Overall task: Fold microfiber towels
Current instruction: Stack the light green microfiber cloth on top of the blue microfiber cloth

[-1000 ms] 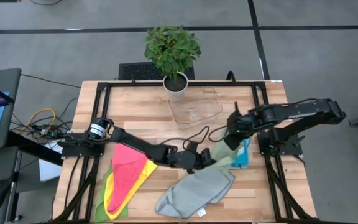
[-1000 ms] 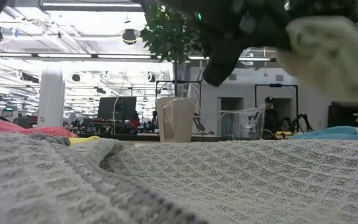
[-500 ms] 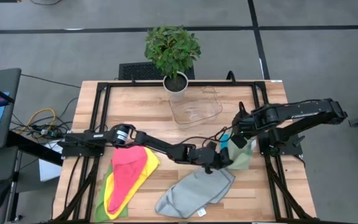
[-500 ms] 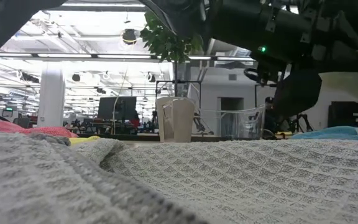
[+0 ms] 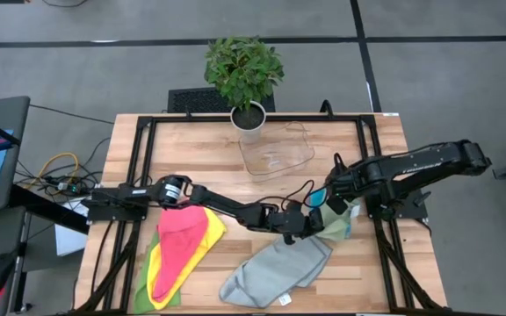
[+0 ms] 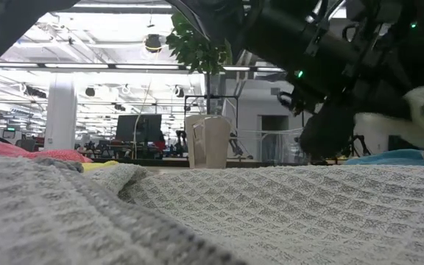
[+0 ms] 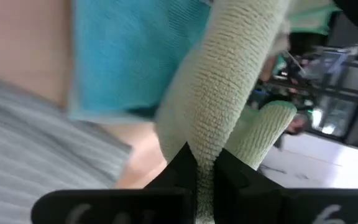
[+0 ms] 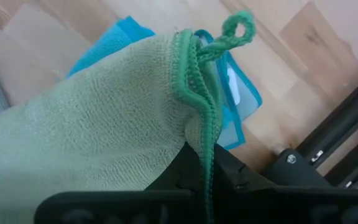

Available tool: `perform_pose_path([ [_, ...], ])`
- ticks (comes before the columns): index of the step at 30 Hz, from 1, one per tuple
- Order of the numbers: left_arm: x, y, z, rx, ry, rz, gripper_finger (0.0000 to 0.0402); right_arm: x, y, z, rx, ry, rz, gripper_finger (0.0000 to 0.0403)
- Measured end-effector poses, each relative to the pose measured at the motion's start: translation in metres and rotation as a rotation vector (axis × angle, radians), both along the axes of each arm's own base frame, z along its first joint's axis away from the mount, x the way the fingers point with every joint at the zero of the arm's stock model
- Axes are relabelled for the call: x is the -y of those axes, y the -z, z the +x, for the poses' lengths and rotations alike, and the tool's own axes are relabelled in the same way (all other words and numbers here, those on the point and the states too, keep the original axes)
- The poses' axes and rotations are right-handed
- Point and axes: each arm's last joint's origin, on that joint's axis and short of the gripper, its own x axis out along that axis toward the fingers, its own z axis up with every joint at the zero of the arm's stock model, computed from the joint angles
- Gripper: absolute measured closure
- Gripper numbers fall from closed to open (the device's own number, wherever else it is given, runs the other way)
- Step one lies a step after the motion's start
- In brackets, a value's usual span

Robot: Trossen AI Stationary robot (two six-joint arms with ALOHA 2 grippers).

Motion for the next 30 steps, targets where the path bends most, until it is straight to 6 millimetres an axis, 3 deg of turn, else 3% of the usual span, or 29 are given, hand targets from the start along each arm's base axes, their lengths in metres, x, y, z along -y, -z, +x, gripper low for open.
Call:
perform_pose_path([
  [6,-0.008,0.005,0.000,-0.039,-0.024,0.046,0.0396,0.007,0.000,0.000,-0.005,-0.008,-0.038,0.0369],
  [12,-0.009,0.027,0.009,0.009,-0.004,0.025,0.0391,0.018,0.001,0.004,0.004,-0.016,-0.037,0.0363],
  [19,-0.008,0.031,0.011,0.029,0.044,0.040,0.0368,0.018,0.001,0.006,0.023,-0.044,-0.044,0.0351],
  [24,-0.006,0.030,0.011,0.043,0.085,0.047,0.0340,0.018,0.001,0.008,0.036,-0.048,-0.060,0.0333],
  [30,-0.001,0.030,0.010,0.043,0.193,0.076,0.0276,0.020,0.000,0.008,0.037,-0.044,-0.108,0.0313],
])
